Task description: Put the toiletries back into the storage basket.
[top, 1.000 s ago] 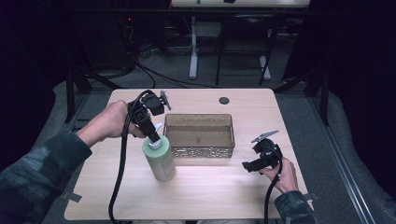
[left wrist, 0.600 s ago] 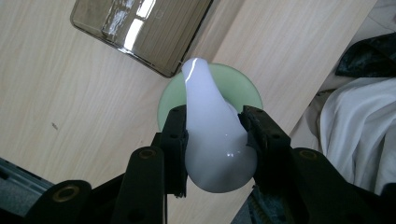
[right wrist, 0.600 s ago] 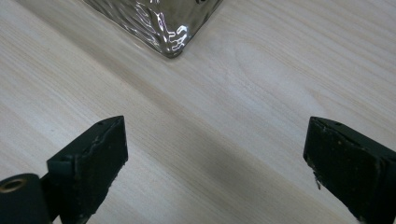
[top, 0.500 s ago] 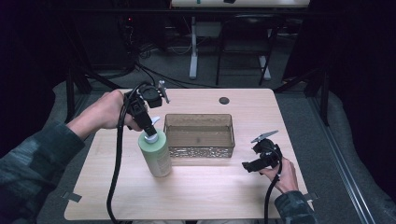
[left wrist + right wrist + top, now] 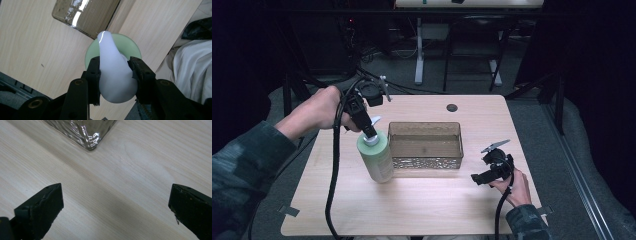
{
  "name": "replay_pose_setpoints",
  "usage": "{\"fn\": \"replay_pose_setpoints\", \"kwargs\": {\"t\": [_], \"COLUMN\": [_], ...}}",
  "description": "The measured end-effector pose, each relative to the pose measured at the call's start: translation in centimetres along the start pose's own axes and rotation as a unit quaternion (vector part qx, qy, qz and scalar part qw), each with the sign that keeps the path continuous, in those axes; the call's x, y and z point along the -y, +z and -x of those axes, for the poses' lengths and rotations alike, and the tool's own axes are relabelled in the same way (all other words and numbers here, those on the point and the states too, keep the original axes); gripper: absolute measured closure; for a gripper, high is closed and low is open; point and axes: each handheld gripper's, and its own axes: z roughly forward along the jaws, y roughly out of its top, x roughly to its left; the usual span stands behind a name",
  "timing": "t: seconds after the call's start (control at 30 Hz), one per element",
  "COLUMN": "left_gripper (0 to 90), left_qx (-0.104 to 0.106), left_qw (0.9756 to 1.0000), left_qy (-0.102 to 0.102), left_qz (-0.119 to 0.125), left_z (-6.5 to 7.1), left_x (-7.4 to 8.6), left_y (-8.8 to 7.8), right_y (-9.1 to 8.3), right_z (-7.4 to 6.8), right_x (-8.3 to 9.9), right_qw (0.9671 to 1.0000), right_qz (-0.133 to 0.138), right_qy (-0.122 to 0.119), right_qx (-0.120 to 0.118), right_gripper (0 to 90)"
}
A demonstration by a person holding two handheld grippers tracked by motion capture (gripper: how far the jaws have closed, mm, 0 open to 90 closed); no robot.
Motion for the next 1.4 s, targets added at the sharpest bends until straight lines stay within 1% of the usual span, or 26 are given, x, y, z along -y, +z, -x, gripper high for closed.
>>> {"fn": "replay_pose_setpoints", "kwargs": {"t": [0.1, 0.27, 0.3, 0.37, 0.5, 0.57, 0.83, 0.93, 0.97, 1.0, 1.1, 1.13, 1.27, 1.3, 1.4], "left_gripper": [62.9, 62.9, 62.9, 62.9, 62.9, 62.9, 62.9, 62.9, 62.9, 62.9, 62.9, 62.9, 62.9, 62.9, 62.9], "left_qx": [-0.002, -0.005, -0.006, -0.008, -0.011, -0.012, -0.016, -0.018, -0.018, -0.019, -0.025, -0.026, -0.031, -0.034, -0.036], "left_qw": [1.0000, 1.0000, 1.0000, 1.0000, 0.9999, 0.9999, 0.9998, 0.9998, 0.9998, 0.9997, 0.9996, 0.9995, 0.9994, 0.9992, 0.9992], "left_qy": [-0.003, -0.002, 0.000, -0.002, -0.002, -0.005, -0.006, -0.009, -0.008, -0.012, -0.012, -0.016, -0.013, -0.018, -0.016], "left_qz": [0.003, -0.001, -0.003, -0.002, -0.001, 0.001, -0.002, 0.000, 0.000, -0.002, -0.002, 0.001, 0.001, 0.005, 0.004], "left_z": [-0.2, -0.3, -0.3, -0.3, -0.4, -0.4, -0.6, -0.8, -0.9, -1.0, -1.2, -1.2, -1.4, -1.5, -1.6], "left_x": [0.0, 0.0, 0.0, 0.0, 0.0, 0.1, -0.1, -0.2, -0.3, -0.3, -0.4, -0.5, -0.8, -1.0, -1.2], "left_y": [-0.6, -1.5, -1.9, -2.1, -3.1, -3.2, -4.2, -4.6, -4.7, -4.9, -5.3, -5.5, -6.0, -6.2, -6.4], "right_y": [0.0, 0.1, 0.1, 0.1, 0.1, 0.1, 0.1, 0.1, 0.1, 0.1, 0.1, 0.1, 0.2, 0.2, 0.2], "right_z": [0.0, 0.0, 0.0, 0.0, 0.0, 0.0, 0.0, 0.0, 0.0, 0.0, 0.0, 0.0, 0.0, 0.0, 0.0], "right_x": [0.0, 0.0, 0.0, 0.0, 0.0, 0.0, 0.0, 0.0, 0.0, 0.0, 0.0, 0.0, 0.0, 0.0, 0.0], "right_qw": [1.0000, 1.0000, 1.0000, 1.0000, 1.0000, 1.0000, 1.0000, 1.0000, 1.0000, 1.0000, 1.0000, 1.0000, 1.0000, 1.0000, 1.0000], "right_qz": [-0.001, -0.002, -0.004, -0.004, -0.006, -0.006, -0.007, -0.008, -0.008, -0.008, -0.007, -0.008, -0.008, -0.009, -0.009], "right_qy": [0.003, 0.004, 0.004, 0.005, 0.003, 0.003, 0.003, 0.002, 0.002, 0.002, 0.001, 0.001, 0.001, -0.001, 0.000], "right_qx": [-0.002, -0.001, 0.000, 0.001, 0.002, 0.002, 0.003, 0.003, 0.003, 0.002, 0.003, 0.003, 0.001, 0.002, 0.002], "right_gripper": [0.0, 0.0, 0.0, 0.0, 0.0, 0.0, 0.0, 0.0, 0.0, 0.0, 0.0, 0.0, 0.0, 0.0, 0.0]}}
